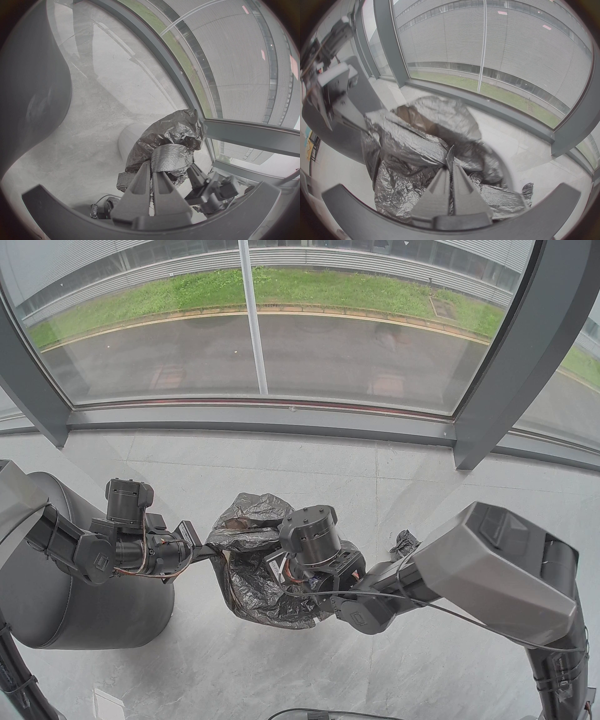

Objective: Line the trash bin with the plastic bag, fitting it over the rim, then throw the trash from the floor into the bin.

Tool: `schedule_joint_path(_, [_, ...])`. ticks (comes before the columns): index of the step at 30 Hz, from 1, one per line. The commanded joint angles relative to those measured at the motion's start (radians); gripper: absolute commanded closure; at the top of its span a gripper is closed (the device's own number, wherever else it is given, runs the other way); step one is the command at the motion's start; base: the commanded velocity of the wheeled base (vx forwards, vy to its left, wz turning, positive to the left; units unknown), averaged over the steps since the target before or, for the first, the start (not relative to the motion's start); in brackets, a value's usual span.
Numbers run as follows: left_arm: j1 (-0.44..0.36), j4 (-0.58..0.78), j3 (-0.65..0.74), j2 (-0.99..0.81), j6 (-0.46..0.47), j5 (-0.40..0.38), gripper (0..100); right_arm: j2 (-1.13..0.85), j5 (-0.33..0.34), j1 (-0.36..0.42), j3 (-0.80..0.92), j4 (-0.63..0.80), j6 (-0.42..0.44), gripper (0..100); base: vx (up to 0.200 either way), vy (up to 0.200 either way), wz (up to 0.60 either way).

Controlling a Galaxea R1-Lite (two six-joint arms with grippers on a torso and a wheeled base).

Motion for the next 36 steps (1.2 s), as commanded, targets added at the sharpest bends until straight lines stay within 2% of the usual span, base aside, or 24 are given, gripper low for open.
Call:
schedule_joint_path(1, [0.000, -0.002, 0.017, -0.025, 0.005, 0.001, 100, -0.149, -0.003, -0.002, 0.082, 0.000, -0.003, 100, 0.000, 0.000, 0.00])
schedule_joint_path(9, [0.000, -0.007, 0.003, -0.002, 0.008, -0.001, 100, -0.169, -0.024, -0.041, 0.088, -0.002, -0.005, 100, 0.000, 0.000, 0.00])
schedule_joint_path(18, [-0.001, -0.196, -0.006, 0.110, 0.014, -0.001, 100, -0.067, -0.012, -0.076, -0.009, -0.020, -0.005, 100, 0.000, 0.000, 0.00])
schedule_joint_path(36, [-0.006, -0.211, 0.043, 0.059, 0.012, 0.010, 100, 0.068, -0.003, -0.116, -0.191, -0.020, -0.005, 100, 0.000, 0.000, 0.00])
